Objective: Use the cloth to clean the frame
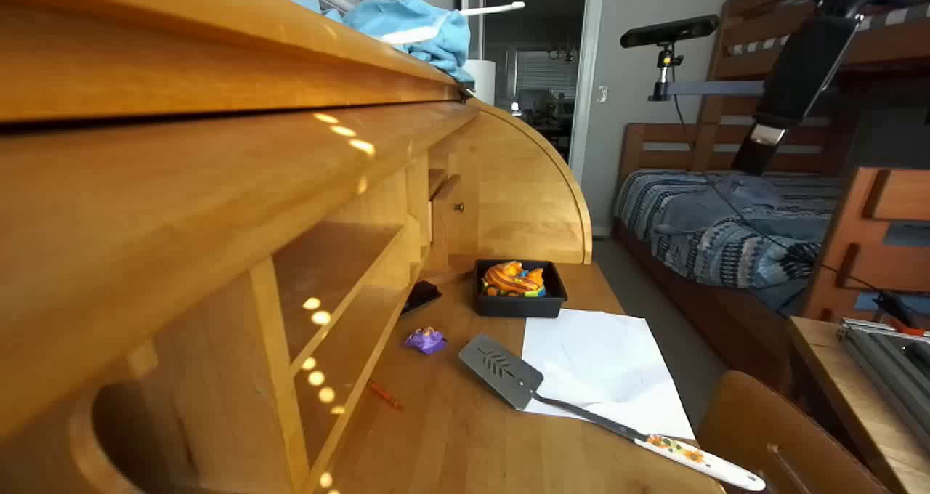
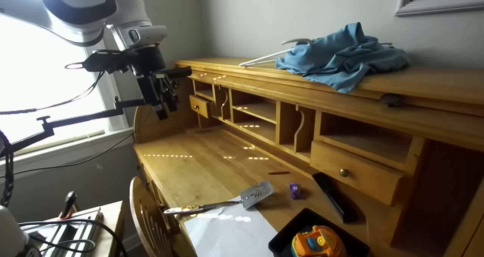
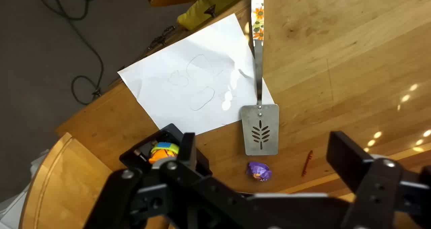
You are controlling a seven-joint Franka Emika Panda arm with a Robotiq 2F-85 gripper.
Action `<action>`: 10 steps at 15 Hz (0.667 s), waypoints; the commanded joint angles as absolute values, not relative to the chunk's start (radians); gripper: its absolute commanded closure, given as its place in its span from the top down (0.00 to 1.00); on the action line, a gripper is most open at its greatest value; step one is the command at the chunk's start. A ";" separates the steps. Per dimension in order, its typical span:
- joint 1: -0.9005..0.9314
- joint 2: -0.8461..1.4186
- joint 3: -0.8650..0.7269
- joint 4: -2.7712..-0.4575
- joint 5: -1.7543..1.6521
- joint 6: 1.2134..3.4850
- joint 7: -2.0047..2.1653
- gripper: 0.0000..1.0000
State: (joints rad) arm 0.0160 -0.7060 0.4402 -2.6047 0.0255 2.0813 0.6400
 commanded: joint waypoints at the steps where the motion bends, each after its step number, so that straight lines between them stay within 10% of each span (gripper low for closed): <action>1: 0.041 -0.698 0.418 -2.603 0.006 2.079 0.656 1.00; 10: 0.039 -0.700 0.377 -2.586 0.004 2.079 0.650 1.00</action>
State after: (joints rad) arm 0.0225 -0.7047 0.3923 -2.5883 0.0166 2.0811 0.6402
